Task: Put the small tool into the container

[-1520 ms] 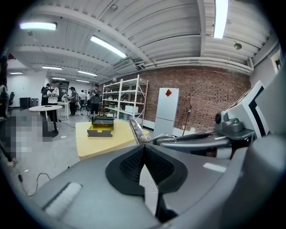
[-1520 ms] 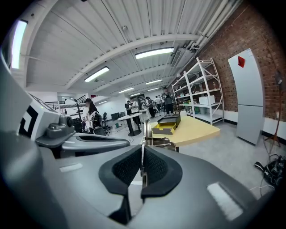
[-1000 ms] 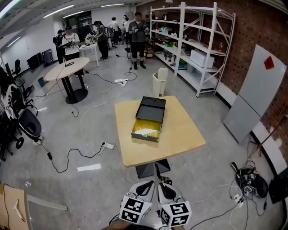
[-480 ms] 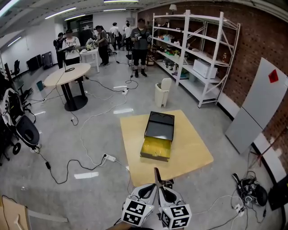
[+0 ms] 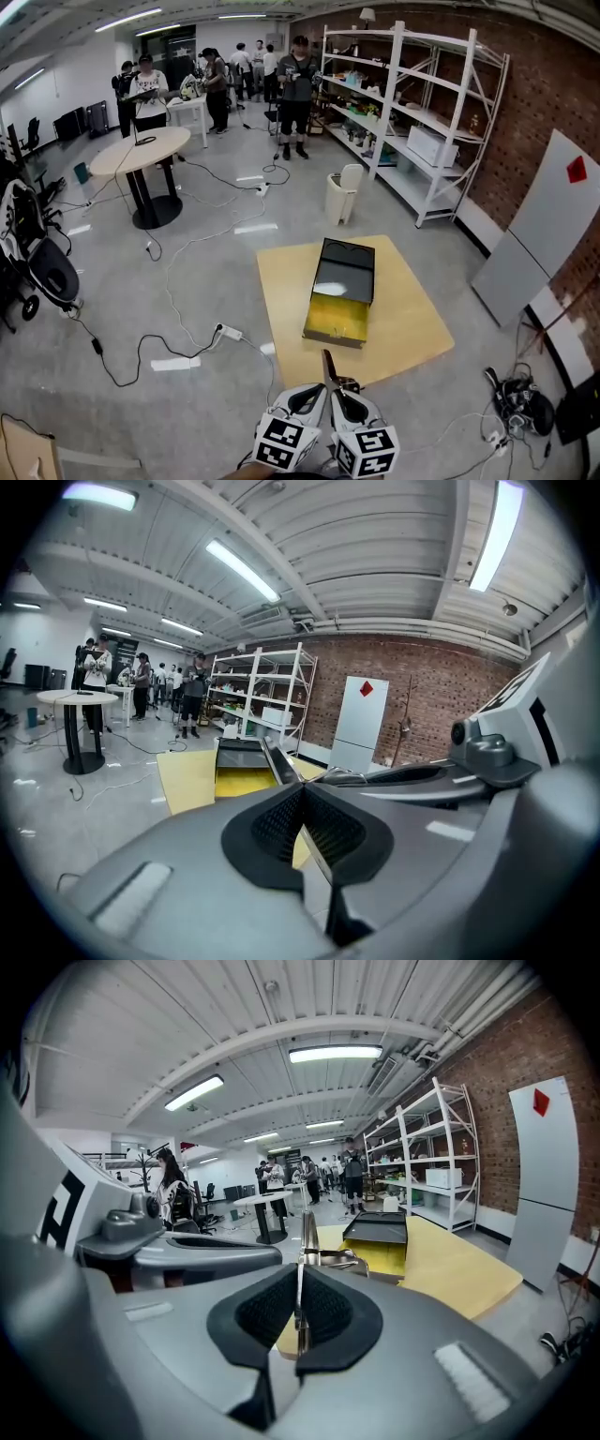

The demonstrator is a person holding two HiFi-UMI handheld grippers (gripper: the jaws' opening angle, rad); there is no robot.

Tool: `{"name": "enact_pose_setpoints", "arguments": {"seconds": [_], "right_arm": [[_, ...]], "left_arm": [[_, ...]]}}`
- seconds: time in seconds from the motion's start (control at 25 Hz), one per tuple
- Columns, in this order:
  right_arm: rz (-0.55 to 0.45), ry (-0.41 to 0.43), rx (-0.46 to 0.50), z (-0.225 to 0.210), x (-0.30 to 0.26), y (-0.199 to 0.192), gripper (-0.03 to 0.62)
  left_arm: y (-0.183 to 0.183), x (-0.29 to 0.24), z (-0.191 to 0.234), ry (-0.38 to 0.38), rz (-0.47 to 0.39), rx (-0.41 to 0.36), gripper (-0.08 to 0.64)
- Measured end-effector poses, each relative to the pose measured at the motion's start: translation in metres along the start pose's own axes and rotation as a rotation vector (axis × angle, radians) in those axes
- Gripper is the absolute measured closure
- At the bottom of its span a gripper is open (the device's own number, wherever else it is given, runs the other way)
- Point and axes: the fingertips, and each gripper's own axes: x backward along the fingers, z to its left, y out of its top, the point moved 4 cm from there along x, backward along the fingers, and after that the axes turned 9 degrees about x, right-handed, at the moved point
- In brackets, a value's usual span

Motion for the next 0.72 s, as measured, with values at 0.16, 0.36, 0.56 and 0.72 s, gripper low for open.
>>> {"name": "enact_pose_setpoints", "arguments": {"seconds": [0.16, 0.36, 0.56, 0.72], "right_arm": [[0.004, 0.004, -0.005, -0.004, -0.013, 0.003, 0.58], [0.012, 0.021, -0.001, -0.025, -0.051, 0.008, 0.58], [0.019, 0.057, 0.002, -0.063, -0.094, 0.008, 0.581], [0.038, 0.092, 0.017, -0.105, -0.124, 0.012, 0.58]], "left_arm": [[0.004, -0.006, 0.012, 0.011, 0.006, 0.008, 0.545], [0.01, -0.035, 0.042, 0.041, 0.012, 0.027, 0.545], [0.018, -0.087, 0.064, 0.072, 0.01, 0.035, 0.545], [0.03, -0.139, 0.074, 0.097, 0.015, 0.053, 0.545]]}}
